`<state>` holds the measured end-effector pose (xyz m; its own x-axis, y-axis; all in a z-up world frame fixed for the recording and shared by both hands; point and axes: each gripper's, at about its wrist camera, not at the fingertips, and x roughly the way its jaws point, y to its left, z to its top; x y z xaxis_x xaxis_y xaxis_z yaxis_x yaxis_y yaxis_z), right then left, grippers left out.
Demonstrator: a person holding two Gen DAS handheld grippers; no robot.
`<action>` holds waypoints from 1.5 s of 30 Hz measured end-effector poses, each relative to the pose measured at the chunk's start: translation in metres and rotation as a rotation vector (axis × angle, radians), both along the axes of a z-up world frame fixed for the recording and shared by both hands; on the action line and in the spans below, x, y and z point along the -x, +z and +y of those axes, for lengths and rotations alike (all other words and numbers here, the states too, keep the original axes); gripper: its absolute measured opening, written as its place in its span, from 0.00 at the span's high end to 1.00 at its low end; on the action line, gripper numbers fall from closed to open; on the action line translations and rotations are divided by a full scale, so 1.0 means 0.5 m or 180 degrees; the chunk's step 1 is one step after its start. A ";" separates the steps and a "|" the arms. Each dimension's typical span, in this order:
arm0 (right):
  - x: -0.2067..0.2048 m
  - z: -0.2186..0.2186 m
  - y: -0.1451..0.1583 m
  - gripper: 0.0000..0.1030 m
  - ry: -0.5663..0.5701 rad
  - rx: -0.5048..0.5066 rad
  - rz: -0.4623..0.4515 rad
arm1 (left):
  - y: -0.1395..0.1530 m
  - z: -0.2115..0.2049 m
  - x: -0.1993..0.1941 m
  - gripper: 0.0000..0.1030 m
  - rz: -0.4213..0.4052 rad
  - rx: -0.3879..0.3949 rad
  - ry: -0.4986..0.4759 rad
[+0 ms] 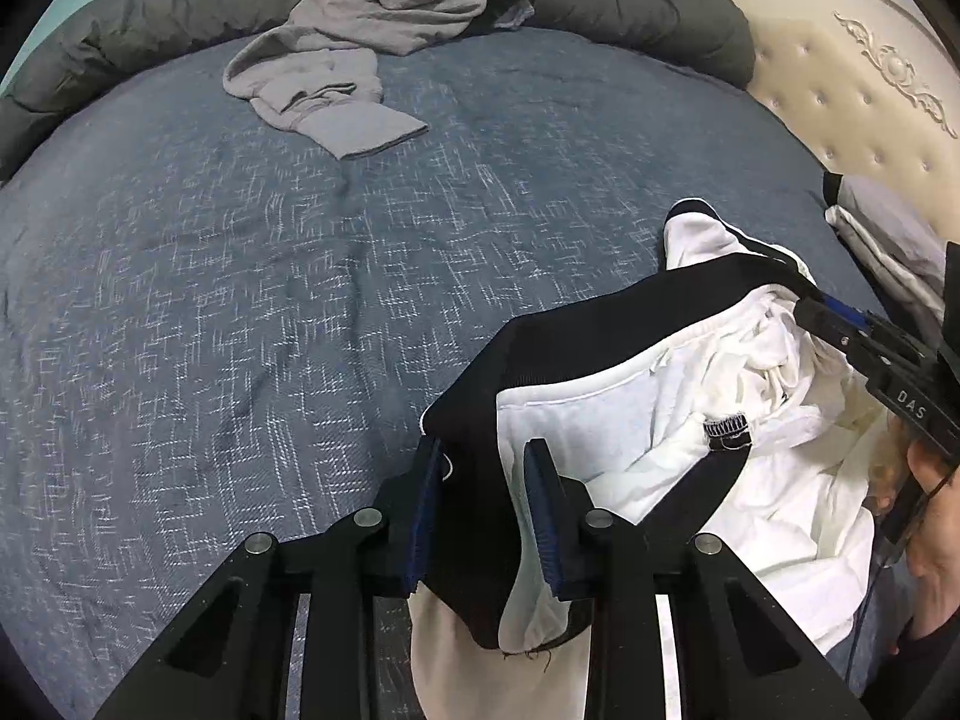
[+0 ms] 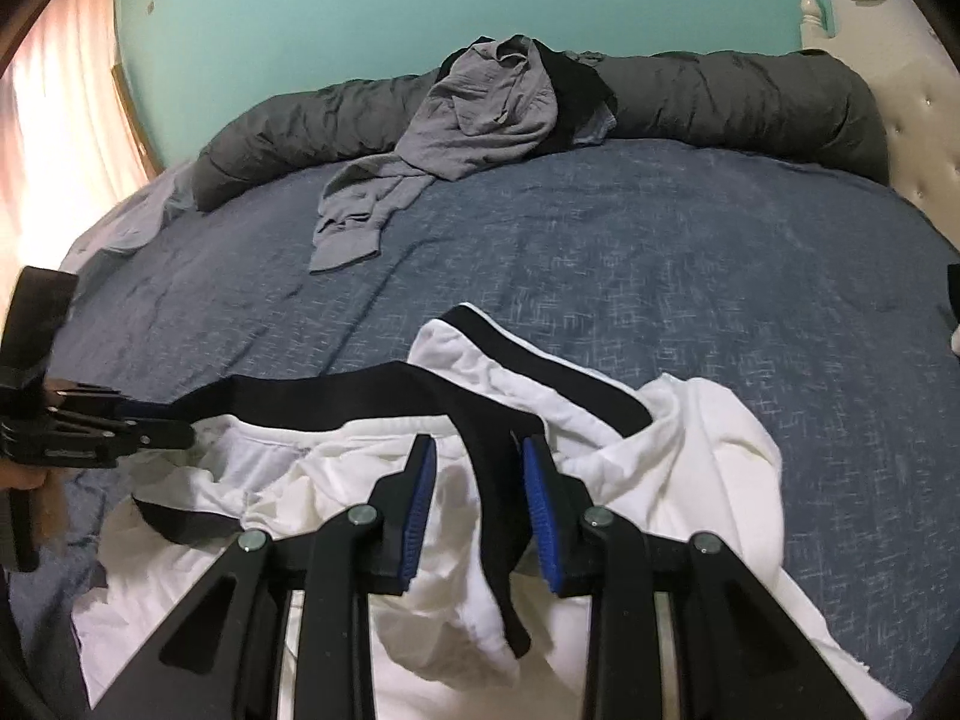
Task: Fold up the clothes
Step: 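Lift the white shirt high with both tools, holding it hanging open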
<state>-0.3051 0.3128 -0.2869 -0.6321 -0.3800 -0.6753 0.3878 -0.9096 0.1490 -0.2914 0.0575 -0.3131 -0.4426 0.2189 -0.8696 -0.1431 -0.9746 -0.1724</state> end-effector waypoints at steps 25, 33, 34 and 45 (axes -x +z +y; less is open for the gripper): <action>-0.163 0.022 0.427 0.94 0.0075 0.0378 0.0906 | 0.473 -0.055 -0.177 0.94 0.1210 -0.0147 0.0139; -0.260 0.006 0.704 0.94 0.0162 0.0330 0.1287 | 0.754 -0.044 -0.257 0.95 0.1809 -0.0099 0.0057; -0.275 0.002 0.738 0.94 0.0172 0.0313 0.1347 | 0.784 -0.046 -0.266 0.95 0.1867 -0.0097 0.0065; -0.402 -0.025 1.055 0.94 0.0203 0.0308 0.1848 | 1.152 -0.090 -0.377 0.95 0.2486 0.0107 0.0131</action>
<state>-0.1039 0.3001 0.2405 -0.8617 -0.4721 -0.1859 0.4841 -0.8747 -0.0229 -0.1028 0.0124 0.2630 -0.9362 0.1681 -0.3087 -0.1745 -0.9846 -0.0070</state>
